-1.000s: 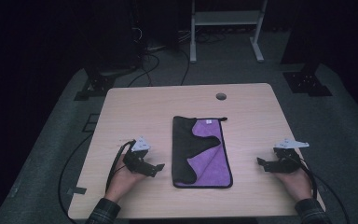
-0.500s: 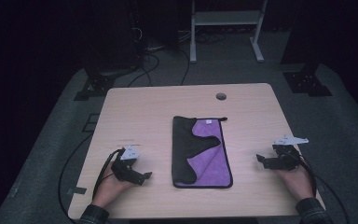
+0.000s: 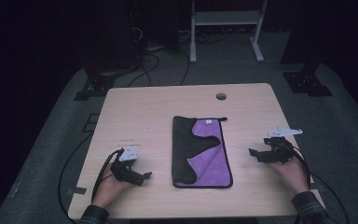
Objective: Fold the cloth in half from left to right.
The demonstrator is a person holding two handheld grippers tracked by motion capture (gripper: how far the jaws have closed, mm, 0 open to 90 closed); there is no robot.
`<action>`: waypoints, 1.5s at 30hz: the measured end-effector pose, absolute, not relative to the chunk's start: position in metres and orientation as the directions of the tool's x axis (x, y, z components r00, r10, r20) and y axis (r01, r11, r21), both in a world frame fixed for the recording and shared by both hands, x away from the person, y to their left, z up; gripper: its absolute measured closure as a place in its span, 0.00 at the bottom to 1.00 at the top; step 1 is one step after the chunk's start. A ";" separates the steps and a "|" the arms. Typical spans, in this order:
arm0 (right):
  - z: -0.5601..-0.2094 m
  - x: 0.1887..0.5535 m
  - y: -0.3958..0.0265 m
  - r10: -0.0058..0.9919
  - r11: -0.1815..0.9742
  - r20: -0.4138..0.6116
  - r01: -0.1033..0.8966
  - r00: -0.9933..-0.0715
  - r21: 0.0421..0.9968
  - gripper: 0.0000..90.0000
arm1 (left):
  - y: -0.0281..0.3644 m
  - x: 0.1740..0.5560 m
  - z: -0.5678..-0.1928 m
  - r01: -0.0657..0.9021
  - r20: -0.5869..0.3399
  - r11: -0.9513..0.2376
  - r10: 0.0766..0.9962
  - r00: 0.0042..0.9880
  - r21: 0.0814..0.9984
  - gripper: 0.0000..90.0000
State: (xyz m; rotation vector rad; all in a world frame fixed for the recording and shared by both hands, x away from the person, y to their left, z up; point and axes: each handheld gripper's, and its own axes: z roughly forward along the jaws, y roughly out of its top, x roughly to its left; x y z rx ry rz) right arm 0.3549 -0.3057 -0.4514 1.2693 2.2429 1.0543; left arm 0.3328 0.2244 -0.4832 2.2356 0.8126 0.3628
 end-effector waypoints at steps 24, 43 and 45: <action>-0.426 0.394 -0.241 0.721 0.377 0.089 0.497 -0.687 0.781 0.49 | 0.223 0.334 -0.484 0.447 0.017 -0.540 0.650 0.759 0.714 0.00; -0.428 0.432 -0.177 0.624 0.418 0.125 0.464 -0.771 0.781 0.59 | 0.223 0.334 -0.484 0.446 0.017 -0.540 0.650 0.760 0.713 0.00; -0.429 0.436 -0.169 0.619 0.423 0.124 0.462 -0.776 0.780 0.58 | 0.223 0.334 -0.484 0.445 0.017 -0.543 0.647 0.762 0.713 0.00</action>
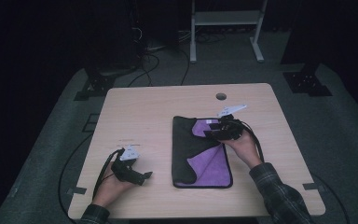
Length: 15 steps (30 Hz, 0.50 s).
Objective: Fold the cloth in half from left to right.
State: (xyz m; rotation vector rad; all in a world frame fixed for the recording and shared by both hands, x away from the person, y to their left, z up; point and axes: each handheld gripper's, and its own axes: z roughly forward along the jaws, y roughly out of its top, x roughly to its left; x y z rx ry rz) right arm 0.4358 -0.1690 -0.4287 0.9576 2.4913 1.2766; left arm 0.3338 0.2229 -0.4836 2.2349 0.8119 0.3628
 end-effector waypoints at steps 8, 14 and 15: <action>-0.436 0.449 -0.140 0.603 0.462 0.092 0.441 -0.792 0.769 0.55 | 0.223 0.334 -0.484 0.444 0.016 -0.543 0.645 0.764 0.713 0.00; -0.447 0.452 -0.121 0.588 0.514 0.056 0.426 -0.807 0.744 0.52 | 0.223 0.334 -0.484 0.443 0.017 -0.544 0.645 0.764 0.713 0.00; -0.450 0.453 -0.118 0.587 0.524 0.048 0.425 -0.808 0.738 0.51 | 0.223 0.334 -0.484 0.444 0.016 -0.543 0.645 0.764 0.713 0.00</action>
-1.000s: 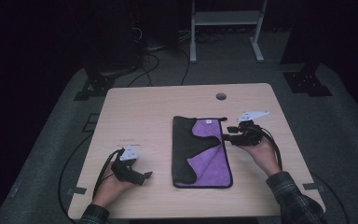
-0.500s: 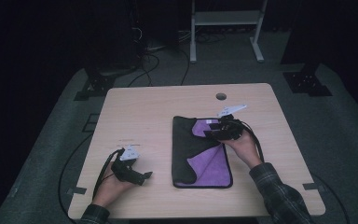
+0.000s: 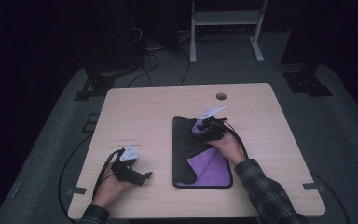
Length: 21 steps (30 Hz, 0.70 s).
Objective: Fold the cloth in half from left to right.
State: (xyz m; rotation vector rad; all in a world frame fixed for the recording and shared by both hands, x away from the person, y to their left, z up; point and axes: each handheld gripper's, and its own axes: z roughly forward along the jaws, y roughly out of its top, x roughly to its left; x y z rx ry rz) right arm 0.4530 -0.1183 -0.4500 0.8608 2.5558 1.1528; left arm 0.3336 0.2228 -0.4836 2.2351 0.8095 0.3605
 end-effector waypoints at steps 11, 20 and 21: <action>-0.465 0.453 -0.106 0.589 0.599 -0.055 0.390 -0.806 0.699 0.78 | 0.223 0.333 -0.483 0.440 0.018 -0.548 0.640 0.768 0.712 0.00; -0.451 0.455 -0.119 0.610 0.549 -0.039 0.387 -0.791 0.741 0.90 | 0.223 0.333 -0.483 0.440 0.018 -0.548 0.640 0.769 0.712 0.00; -0.448 0.456 -0.122 0.614 0.541 -0.039 0.384 -0.788 0.748 0.91 | 0.223 0.333 -0.483 0.440 0.017 -0.548 0.640 0.768 0.712 0.00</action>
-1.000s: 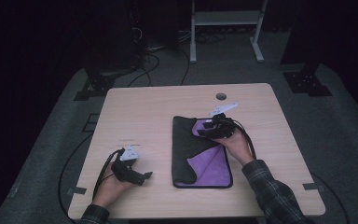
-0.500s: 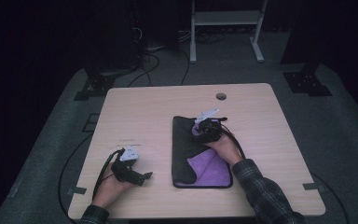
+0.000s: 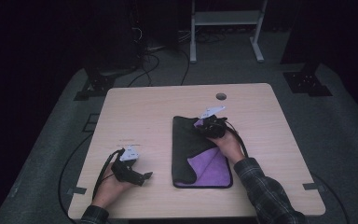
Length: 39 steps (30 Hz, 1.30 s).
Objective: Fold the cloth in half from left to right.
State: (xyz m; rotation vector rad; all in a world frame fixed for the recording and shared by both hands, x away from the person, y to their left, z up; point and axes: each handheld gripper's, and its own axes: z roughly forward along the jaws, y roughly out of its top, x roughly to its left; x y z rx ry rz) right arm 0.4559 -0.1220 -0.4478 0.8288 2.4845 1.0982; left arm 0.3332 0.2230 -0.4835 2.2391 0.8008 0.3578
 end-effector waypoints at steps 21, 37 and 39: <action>-0.455 0.489 -0.181 0.785 0.391 0.014 0.513 -0.620 0.764 0.90 | 0.223 0.332 -0.484 0.444 0.015 -0.542 0.646 0.763 0.713 0.00; -0.461 0.489 -0.202 0.843 0.342 0.023 0.569 -0.538 0.747 0.72 | 0.223 0.332 -0.484 0.443 0.016 -0.541 0.646 0.763 0.714 0.00; -0.457 0.485 -0.202 0.829 0.347 0.042 0.571 -0.558 0.744 0.67 | 0.223 0.331 -0.484 0.443 0.016 -0.542 0.646 0.764 0.714 0.00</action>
